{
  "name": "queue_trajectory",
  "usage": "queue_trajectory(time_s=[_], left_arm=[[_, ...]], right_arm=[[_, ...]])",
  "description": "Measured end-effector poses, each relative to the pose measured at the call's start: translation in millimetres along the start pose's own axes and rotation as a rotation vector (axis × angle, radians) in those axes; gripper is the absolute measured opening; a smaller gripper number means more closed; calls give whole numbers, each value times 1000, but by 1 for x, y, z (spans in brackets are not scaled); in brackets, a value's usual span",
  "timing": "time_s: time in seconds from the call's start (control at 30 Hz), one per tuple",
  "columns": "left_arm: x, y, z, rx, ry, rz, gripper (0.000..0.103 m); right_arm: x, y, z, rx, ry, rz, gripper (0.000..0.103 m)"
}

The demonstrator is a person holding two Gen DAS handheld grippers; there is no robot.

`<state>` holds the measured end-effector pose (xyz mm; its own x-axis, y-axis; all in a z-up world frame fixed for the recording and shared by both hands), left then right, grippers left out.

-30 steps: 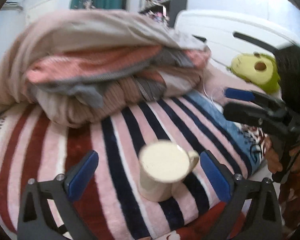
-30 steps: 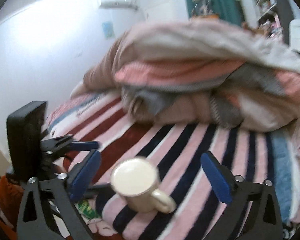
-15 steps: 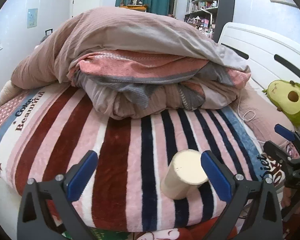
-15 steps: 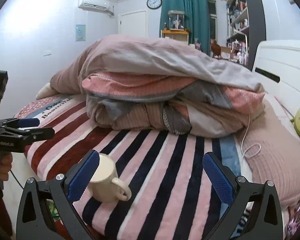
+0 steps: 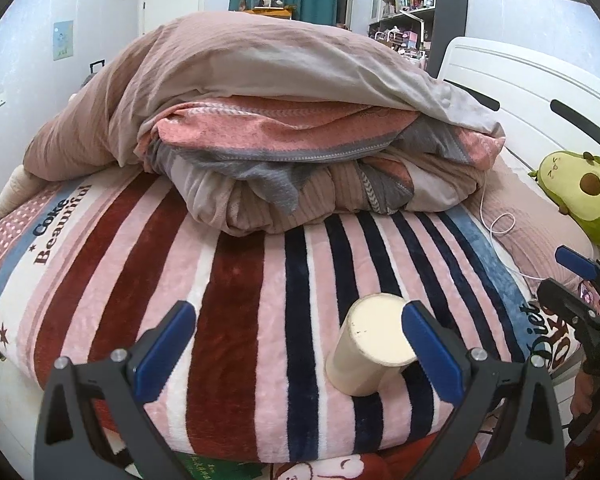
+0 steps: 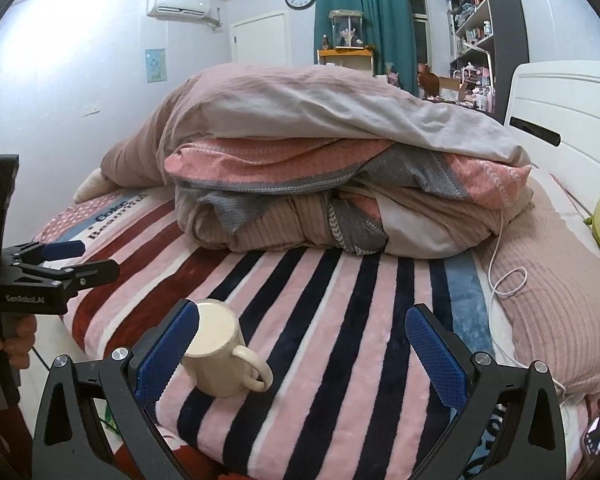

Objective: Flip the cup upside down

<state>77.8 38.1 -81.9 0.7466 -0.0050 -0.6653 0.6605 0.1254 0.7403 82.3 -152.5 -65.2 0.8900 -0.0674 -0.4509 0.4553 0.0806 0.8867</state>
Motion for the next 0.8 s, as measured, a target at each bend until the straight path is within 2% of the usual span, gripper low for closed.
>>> queue_trajectory(time_s=[0.33,0.8], left_arm=[[1,-1,-2,4,9,-6,102],[0,-1,-2,3,10,-5,102]], right_arm=[[0,-4,2,50,36,-28,103],[-2,-7,4,63,41,-37,103]])
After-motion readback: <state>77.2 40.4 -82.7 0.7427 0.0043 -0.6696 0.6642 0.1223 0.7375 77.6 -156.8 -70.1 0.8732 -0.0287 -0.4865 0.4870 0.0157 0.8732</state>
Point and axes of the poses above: each gripper's, at about its wrist camera, not at the fingertips, and x roughly the way its jaws point, z to its right, y to its top, the point moved 10 cm from there along x, roughly the way its jaws point, and after that the axes turned 3 degrees about -y, right-handed, at the moved point
